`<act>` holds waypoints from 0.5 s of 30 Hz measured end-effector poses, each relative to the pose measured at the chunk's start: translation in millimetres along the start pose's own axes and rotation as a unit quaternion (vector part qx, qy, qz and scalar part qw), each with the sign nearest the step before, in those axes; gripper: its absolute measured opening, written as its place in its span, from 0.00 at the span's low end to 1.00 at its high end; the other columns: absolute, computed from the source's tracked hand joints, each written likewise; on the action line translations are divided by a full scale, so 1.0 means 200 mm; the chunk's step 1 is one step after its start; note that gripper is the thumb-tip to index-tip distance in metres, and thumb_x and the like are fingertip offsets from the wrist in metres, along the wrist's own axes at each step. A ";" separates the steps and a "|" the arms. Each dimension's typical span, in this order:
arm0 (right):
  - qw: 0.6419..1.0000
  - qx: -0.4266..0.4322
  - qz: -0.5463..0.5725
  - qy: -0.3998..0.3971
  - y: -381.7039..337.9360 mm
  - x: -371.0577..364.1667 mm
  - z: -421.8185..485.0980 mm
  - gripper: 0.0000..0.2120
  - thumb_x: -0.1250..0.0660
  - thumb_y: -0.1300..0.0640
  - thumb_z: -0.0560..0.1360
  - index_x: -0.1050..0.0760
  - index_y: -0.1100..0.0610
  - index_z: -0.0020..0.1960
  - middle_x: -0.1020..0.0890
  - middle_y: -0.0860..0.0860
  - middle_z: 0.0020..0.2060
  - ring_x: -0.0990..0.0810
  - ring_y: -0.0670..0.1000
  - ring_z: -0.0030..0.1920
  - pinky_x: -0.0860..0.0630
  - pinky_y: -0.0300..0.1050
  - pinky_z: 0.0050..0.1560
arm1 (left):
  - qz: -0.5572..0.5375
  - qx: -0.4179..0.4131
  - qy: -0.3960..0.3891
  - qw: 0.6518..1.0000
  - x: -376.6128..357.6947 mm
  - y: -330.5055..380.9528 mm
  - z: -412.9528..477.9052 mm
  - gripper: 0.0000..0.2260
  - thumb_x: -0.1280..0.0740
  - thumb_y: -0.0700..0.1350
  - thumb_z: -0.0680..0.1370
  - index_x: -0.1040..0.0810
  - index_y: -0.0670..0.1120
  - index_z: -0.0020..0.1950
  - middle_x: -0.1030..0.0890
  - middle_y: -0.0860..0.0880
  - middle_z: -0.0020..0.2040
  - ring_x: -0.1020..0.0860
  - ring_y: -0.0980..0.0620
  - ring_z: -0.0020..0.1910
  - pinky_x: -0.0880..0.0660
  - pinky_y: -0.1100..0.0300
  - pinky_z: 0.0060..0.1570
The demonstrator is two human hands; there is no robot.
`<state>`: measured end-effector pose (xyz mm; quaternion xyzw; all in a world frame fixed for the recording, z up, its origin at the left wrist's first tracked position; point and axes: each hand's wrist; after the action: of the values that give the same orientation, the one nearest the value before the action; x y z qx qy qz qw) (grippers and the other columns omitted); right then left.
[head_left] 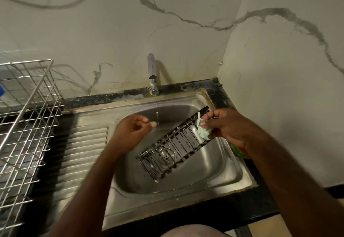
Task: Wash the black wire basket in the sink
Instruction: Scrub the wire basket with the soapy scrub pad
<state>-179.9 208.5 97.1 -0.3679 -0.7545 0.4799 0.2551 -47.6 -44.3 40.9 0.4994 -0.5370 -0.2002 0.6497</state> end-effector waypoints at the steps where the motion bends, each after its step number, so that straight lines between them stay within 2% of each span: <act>1: 1.000 -0.002 -0.008 0.002 0.01 0.00 0.01 0.06 0.29 0.68 0.72 0.21 0.64 0.49 0.15 0.57 0.39 0.16 0.50 0.35 0.22 0.40 0.32 | 0.050 -0.001 -0.042 0.998 -0.05 0.04 0.01 0.18 0.29 0.58 0.76 0.24 0.48 0.58 0.19 0.51 0.49 0.20 0.53 0.47 0.26 0.62 0.43; 3: 1.000 -0.002 -0.022 0.006 0.01 -0.01 0.02 0.06 0.29 0.68 0.72 0.21 0.64 0.48 0.16 0.58 0.40 0.16 0.50 0.35 0.22 0.40 0.32 | 0.116 0.001 -0.140 0.983 -0.17 0.07 0.00 0.25 0.31 0.62 0.76 0.27 0.49 0.67 0.21 0.54 0.51 0.21 0.57 0.48 0.28 0.66 0.41; 5: 0.999 0.006 -0.037 0.012 0.01 -0.03 0.02 0.05 0.29 0.69 0.72 0.22 0.66 0.48 0.16 0.58 0.40 0.17 0.49 0.34 0.23 0.39 0.31 | 0.090 0.022 -0.209 0.974 -0.29 0.09 -0.03 0.22 0.33 0.59 0.78 0.24 0.46 0.65 0.19 0.51 0.51 0.19 0.56 0.48 0.26 0.67 0.42; 8: 0.998 0.016 -0.052 0.021 0.00 -0.04 0.03 0.07 0.29 0.69 0.72 0.22 0.68 0.49 0.17 0.58 0.41 0.17 0.49 0.35 0.23 0.38 0.30 | -0.029 0.063 -0.280 0.957 -0.44 0.07 -0.09 0.16 0.34 0.57 0.80 0.22 0.44 0.57 0.15 0.48 0.51 0.16 0.51 0.53 0.21 0.52 0.57; 9: 0.998 0.017 -0.054 0.021 0.00 -0.04 0.04 0.07 0.29 0.69 0.72 0.23 0.68 0.50 0.17 0.58 0.42 0.17 0.49 0.35 0.22 0.38 0.30 | -0.069 0.073 -0.290 0.952 -0.47 0.07 -0.11 0.15 0.35 0.55 0.81 0.23 0.44 0.55 0.15 0.48 0.50 0.16 0.52 0.52 0.21 0.50 0.58; 11: 0.998 0.022 -0.057 0.023 0.01 -0.04 0.05 0.08 0.29 0.69 0.72 0.23 0.68 0.50 0.17 0.58 0.43 0.17 0.50 0.36 0.22 0.39 0.31 | -0.115 0.092 -0.280 0.949 -0.52 0.07 -0.12 0.10 0.38 0.51 0.83 0.25 0.44 0.53 0.17 0.47 0.50 0.16 0.54 0.48 0.19 0.56 0.50; 14: 0.997 0.029 -0.065 0.043 0.03 -0.04 0.08 0.07 0.28 0.68 0.72 0.22 0.66 0.48 0.17 0.59 0.43 0.16 0.52 0.38 0.21 0.41 0.34 | -0.123 0.095 -0.241 0.958 -0.55 0.12 -0.12 0.08 0.41 0.46 0.85 0.25 0.44 0.53 0.21 0.49 0.45 0.19 0.54 0.42 0.22 0.66 0.38; 15: 0.996 0.029 -0.063 0.050 0.03 -0.04 0.09 0.06 0.28 0.68 0.72 0.22 0.65 0.48 0.17 0.59 0.43 0.16 0.52 0.39 0.20 0.42 0.34 | -0.113 0.091 -0.220 0.965 -0.55 0.13 -0.11 0.09 0.41 0.45 0.85 0.25 0.44 0.50 0.21 0.49 0.42 0.21 0.54 0.39 0.24 0.66 0.36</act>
<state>-186.8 193.8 83.9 -0.3355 -0.7486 0.4652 0.3327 -72.5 63.8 9.7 0.5577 -0.6227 -0.3277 0.4402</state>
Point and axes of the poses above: each hand's wrist, its own z-axis towards the middle knuckle, its own x-axis out of the back of the hand, y = z × x
